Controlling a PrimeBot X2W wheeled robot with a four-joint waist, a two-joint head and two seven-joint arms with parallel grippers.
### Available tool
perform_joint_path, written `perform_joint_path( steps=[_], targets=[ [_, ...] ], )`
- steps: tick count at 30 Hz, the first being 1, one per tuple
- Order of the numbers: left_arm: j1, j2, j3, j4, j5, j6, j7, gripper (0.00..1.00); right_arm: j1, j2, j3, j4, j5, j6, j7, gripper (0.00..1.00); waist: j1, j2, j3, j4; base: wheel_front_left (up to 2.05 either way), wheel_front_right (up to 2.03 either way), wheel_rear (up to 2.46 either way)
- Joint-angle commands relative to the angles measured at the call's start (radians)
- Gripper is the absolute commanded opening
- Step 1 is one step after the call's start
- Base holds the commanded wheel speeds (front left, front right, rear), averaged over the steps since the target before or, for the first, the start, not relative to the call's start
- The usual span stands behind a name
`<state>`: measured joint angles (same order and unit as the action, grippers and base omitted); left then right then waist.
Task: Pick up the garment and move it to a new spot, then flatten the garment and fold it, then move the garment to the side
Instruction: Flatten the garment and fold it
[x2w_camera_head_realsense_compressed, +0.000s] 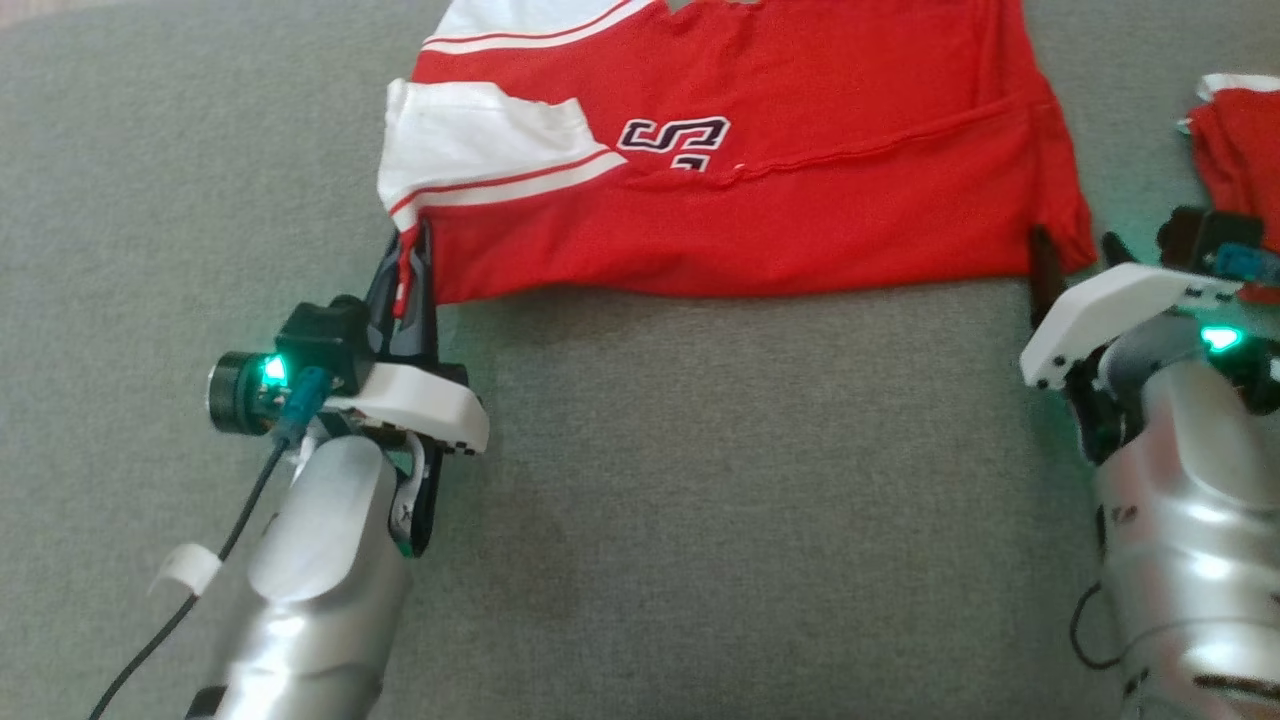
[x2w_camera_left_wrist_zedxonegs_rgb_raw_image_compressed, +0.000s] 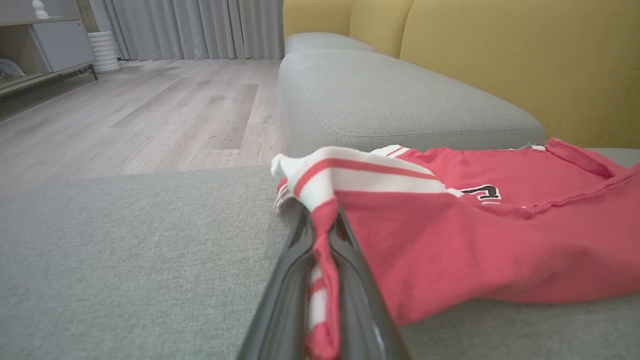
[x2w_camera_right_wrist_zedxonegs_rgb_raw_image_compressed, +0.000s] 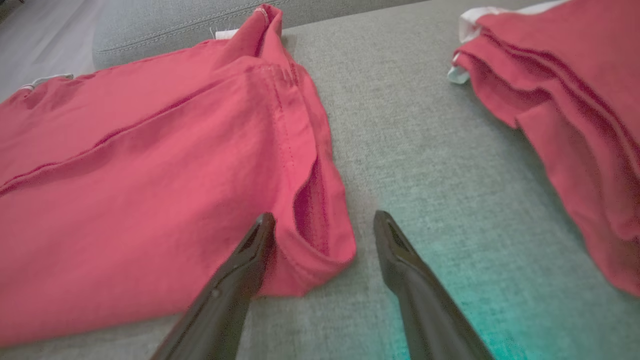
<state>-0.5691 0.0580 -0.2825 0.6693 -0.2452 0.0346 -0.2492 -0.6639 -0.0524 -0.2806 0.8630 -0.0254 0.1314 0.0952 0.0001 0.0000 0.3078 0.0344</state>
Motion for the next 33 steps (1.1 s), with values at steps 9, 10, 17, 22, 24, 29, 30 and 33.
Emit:
perform_joint_path(
  steps=[9, 10, 17, 22, 24, 29, 30, 33],
  targets=[
    [-0.019, 0.024, -0.016, 0.017, 0.014, -0.004, 0.013, 0.0, -0.067, 0.002, -0.06, 0.115, -0.127, -0.001, 0.011, 0.0, -0.0001, 0.0, -0.028, 0.02, 0.0, 0.0, 0.0],
    [-0.015, 0.029, -0.019, 0.025, 0.015, -0.005, 0.017, 0.0, -0.066, 0.002, -0.063, 0.119, -0.132, -0.001, -0.003, 0.0, -0.0001, 0.0, -0.037, 0.017, 0.0, 0.0, 0.0],
    [0.033, 0.066, -0.043, 0.075, 0.026, -0.015, 0.033, 0.0, -0.02, 0.002, -0.062, 0.11, -0.118, -0.001, -0.089, 0.0, -0.0001, 0.0, -0.128, -0.013, 0.0, 0.0, 0.0],
    [0.09, 0.1, -0.053, 0.08, 0.023, -0.03, 0.047, 0.0, 0.048, 0.002, -0.025, 0.09, -0.049, -0.001, -0.103, 0.0, -0.0001, 0.0, -0.202, -0.034, 0.0, 0.0, 0.0],
    [0.103, 0.108, -0.057, 0.076, 0.023, -0.034, 0.052, 0.0, 0.065, 0.002, -0.014, 0.083, -0.033, -0.001, -0.101, 0.0, -0.0001, 0.0, -0.216, -0.037, 0.0, 0.0, 0.0],
    [0.18, 0.137, -0.079, 0.039, 0.015, -0.065, 0.109, 0.0, 0.165, 0.002, 0.001, 0.033, 0.076, -0.001, -0.071, 0.0, -0.0001, 0.0, -0.275, -0.047, 0.0, 0.0, 0.0],
    [0.198, 0.143, -0.084, 0.028, 0.012, -0.071, 0.126, 0.0, 0.187, 0.002, 0.003, 0.018, 0.092, -0.001, -0.067, 0.0, -0.0001, 0.0, -0.285, -0.05, 0.0, 0.0, 0.0],
    [0.247, 0.158, -0.093, -0.019, 0.002, -0.08, 0.179, 0.0, 0.252, 0.002, 0.009, -0.032, 0.125, -0.001, -0.055, 0.0, -0.0001, 0.0, -0.3, -0.054, 0.0, 0.0, 0.0]
  ],
)
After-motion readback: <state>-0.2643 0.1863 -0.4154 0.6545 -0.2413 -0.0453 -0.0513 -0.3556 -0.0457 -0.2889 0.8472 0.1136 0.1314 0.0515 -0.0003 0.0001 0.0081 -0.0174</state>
